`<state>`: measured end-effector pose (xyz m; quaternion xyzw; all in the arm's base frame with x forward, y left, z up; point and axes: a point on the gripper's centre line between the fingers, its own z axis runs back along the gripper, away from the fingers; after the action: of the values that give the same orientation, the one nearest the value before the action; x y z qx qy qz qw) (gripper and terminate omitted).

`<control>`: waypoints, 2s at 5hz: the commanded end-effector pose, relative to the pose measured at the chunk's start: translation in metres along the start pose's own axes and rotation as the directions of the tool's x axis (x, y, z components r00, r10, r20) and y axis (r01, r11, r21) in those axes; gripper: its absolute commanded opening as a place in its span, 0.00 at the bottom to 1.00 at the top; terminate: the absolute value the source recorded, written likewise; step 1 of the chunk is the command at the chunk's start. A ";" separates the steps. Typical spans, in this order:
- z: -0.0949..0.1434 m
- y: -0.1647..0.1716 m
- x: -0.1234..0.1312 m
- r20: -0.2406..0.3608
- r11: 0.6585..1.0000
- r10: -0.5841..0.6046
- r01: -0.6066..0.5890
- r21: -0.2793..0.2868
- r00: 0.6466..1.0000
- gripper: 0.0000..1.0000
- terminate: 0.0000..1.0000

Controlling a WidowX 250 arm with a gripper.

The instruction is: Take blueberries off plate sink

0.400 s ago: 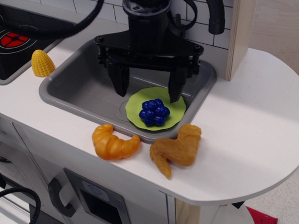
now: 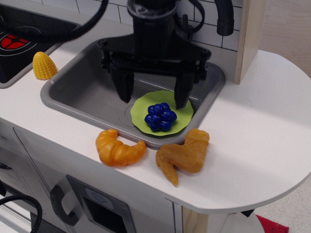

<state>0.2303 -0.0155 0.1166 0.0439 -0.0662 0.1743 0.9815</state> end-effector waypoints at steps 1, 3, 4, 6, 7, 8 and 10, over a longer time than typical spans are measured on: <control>-0.025 0.015 0.054 0.104 0.981 0.187 -0.191 0.024 0.977 1.00 0.00; -0.059 0.021 0.068 0.111 0.970 0.236 -0.241 0.031 0.965 1.00 0.00; -0.074 0.015 0.063 0.108 0.974 0.225 -0.226 -0.005 0.968 1.00 0.00; -0.097 0.005 0.070 0.141 0.968 0.250 -0.252 -0.007 0.958 1.00 0.00; -0.105 0.006 0.078 0.177 0.965 0.258 -0.261 -0.006 0.950 1.00 0.00; -0.112 0.009 0.084 0.195 0.963 0.267 -0.271 -0.011 0.944 1.00 0.00; -0.122 0.004 0.078 0.193 0.962 0.267 -0.273 0.002 0.944 1.00 0.00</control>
<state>0.3101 0.0268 -0.0017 0.0685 -0.1482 0.3051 0.9382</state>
